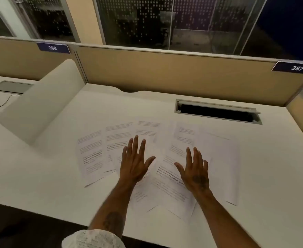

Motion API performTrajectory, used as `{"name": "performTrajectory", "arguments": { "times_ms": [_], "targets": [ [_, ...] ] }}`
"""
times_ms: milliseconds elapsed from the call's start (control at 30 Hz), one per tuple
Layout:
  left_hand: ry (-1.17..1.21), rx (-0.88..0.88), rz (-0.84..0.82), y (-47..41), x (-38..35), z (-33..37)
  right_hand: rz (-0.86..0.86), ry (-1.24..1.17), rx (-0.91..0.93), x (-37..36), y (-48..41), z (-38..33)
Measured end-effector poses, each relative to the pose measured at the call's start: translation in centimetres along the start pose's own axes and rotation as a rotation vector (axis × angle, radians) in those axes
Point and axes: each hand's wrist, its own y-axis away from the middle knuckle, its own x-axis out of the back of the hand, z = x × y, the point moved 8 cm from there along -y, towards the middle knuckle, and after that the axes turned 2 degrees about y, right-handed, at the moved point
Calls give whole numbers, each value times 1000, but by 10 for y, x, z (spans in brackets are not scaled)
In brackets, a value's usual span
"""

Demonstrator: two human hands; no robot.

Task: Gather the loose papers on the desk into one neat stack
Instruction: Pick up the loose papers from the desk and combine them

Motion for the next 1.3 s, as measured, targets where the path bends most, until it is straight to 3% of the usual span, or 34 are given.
{"name": "performTrajectory", "arguments": {
  "times_ms": [133, 367, 567, 733, 867, 967, 1100, 1300],
  "targets": [
    [31, 87, -188, 11, -39, 2, -41, -42, -146, -17, 21, 30],
    [90, 153, -339, 20, -75, 19, -128, -186, -481, -38, 55, 66],
    [182, 208, -346, 17, -82, 26, -158, -424, -667, -44, 60, 66],
    [395, 303, -365, 9, -84, 26, -178, -643, -793, -52, 58, 67],
    [699, 318, -333, 4, -62, 22, -120, -818, -706, -39, 35, 58],
    [1067, 388, -335, 9, -40, 4, -69, -1043, -587, -16, 8, 45],
    [1444, 423, -323, 20, -10, -21, -169, -1188, -386, 7, -23, 12],
    [1534, 511, -148, 50, 16, -64, -381, -1211, -172, 10, -39, -47]
  ]
}}
